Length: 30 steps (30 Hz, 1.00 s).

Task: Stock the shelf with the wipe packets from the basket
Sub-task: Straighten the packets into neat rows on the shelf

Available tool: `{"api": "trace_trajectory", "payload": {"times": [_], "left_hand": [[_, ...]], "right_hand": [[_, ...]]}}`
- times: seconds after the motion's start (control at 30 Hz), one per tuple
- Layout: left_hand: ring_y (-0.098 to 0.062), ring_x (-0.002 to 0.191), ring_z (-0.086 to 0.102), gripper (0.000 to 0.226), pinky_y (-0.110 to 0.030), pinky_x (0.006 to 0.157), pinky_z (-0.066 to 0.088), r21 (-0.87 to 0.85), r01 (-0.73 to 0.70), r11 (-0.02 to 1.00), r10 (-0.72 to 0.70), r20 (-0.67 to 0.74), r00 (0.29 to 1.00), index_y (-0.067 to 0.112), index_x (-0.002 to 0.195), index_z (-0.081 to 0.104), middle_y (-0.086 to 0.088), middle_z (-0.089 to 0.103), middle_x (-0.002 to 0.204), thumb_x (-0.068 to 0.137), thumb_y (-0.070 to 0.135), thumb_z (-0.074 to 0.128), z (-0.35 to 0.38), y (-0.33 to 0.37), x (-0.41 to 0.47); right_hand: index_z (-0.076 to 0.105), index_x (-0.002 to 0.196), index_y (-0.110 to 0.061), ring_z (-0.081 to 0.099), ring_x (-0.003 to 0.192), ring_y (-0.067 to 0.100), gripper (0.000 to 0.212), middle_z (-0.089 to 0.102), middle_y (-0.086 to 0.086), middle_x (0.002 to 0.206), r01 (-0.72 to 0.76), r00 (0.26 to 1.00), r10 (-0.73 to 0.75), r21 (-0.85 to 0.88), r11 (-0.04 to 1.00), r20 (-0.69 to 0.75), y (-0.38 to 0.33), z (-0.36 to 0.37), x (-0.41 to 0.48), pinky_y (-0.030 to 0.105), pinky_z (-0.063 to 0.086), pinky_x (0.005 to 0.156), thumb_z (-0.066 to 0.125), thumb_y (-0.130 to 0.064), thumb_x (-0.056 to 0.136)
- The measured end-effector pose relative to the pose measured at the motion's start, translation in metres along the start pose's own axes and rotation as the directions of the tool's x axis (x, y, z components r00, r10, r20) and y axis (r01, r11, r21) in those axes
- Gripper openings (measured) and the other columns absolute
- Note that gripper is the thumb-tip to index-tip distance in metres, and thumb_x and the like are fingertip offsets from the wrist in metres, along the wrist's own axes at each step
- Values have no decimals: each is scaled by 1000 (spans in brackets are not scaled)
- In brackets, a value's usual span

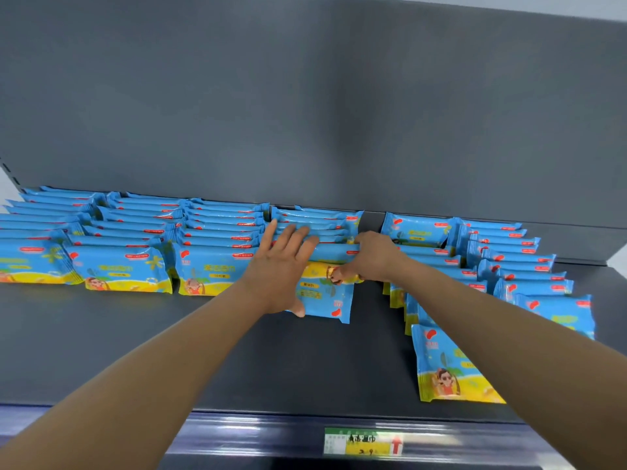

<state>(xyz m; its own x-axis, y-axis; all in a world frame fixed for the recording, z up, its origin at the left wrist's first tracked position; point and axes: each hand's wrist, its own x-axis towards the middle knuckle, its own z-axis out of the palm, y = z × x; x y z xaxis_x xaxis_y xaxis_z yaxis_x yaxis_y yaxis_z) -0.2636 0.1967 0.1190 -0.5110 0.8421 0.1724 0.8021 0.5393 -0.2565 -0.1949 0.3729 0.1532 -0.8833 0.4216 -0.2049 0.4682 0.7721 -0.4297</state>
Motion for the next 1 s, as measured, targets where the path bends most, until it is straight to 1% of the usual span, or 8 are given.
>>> {"api": "trace_trajectory", "payload": {"times": [0.1, 0.2, 0.4, 0.5, 0.57, 0.77, 0.87, 1.0], "left_hand": [[-30, 138, 19, 111, -49, 111, -13, 61, 45, 997, -42, -62, 997, 16, 141, 9, -7, 22, 147, 62, 62, 72, -1, -1, 0], [-30, 132, 28, 106, -51, 114, -6, 87, 92, 992, -83, -102, 991, 15, 139, 15, -5, 31, 140, 62, 62, 72, -2, 2, 0], [-29, 121, 40, 98, -53, 114, 8, 93, 106, 990, -95, -114, 989, 16, 132, 30, -6, 41, 128, 58, 65, 72, -1, 0, -9], [-27, 95, 54, 86, -49, 102, 37, 132, 170, 977, -134, -242, 961, 11, 115, 49, -8, 54, 102, 49, 56, 80, 3, 0, -13], [-26, 90, 54, 83, -46, 96, 42, 109, 207, 972, -175, -248, 953, 11, 112, 52, -7, 55, 98, 48, 54, 82, 5, 0, -12], [-33, 109, 51, 90, -48, 106, 32, 37, 31, 999, -20, -279, 960, 8, 125, 49, -13, 52, 118, 52, 47, 84, 5, -13, -5], [-34, 134, 24, 101, -51, 114, 0, 28, 182, 983, -177, -132, 975, 15, 142, 21, -10, 27, 144, 67, 65, 65, 7, -20, -6], [-29, 139, 16, 99, -52, 113, 1, -55, 249, 967, -254, -101, 962, 20, 145, 11, -6, 21, 148, 72, 72, 53, 15, -26, -10]], "right_hand": [[54, 107, -11, 67, 80, 21, 67, 65, 4, 99, 61, 998, -62, 139, 988, 2, 0, -5, -3, 38, 58, 73, 84, -45, 58], [39, 121, -15, 59, 68, 10, 74, 56, -4, 92, 42, 999, -34, 270, 962, -35, 1, -5, -7, 20, 47, 49, 82, -39, 66], [36, 132, -16, 59, 106, 16, 72, 60, -2, 119, -226, 952, 46, 593, 773, 302, -1, -5, -2, 34, 49, 92, 78, -18, 74], [44, 126, -19, 62, 108, 13, 63, 67, -4, 116, -253, 921, -57, 705, 662, 385, -8, -1, 0, 33, 45, 99, 76, -7, 73], [41, 128, -19, 61, 111, 16, 67, 65, -2, 120, -258, 925, -46, 714, 651, 377, -10, 2, 3, 34, 45, 100, 76, -7, 72], [50, 124, -21, 58, 110, 17, 46, 62, -1, 122, -189, 978, 52, 766, 615, 200, -12, -1, 18, 37, 43, 97, 66, -23, 80], [44, 130, -16, 52, 119, 20, 51, 54, 2, 130, -113, 989, 148, 778, 618, 26, -13, -1, 32, 41, 40, 104, 59, -35, 86], [28, 139, -13, 45, 124, 24, 62, 45, 7, 137, -90, 974, 219, 774, 626, -64, -12, 2, 43, 42, 38, 107, 55, -38, 90]]}}
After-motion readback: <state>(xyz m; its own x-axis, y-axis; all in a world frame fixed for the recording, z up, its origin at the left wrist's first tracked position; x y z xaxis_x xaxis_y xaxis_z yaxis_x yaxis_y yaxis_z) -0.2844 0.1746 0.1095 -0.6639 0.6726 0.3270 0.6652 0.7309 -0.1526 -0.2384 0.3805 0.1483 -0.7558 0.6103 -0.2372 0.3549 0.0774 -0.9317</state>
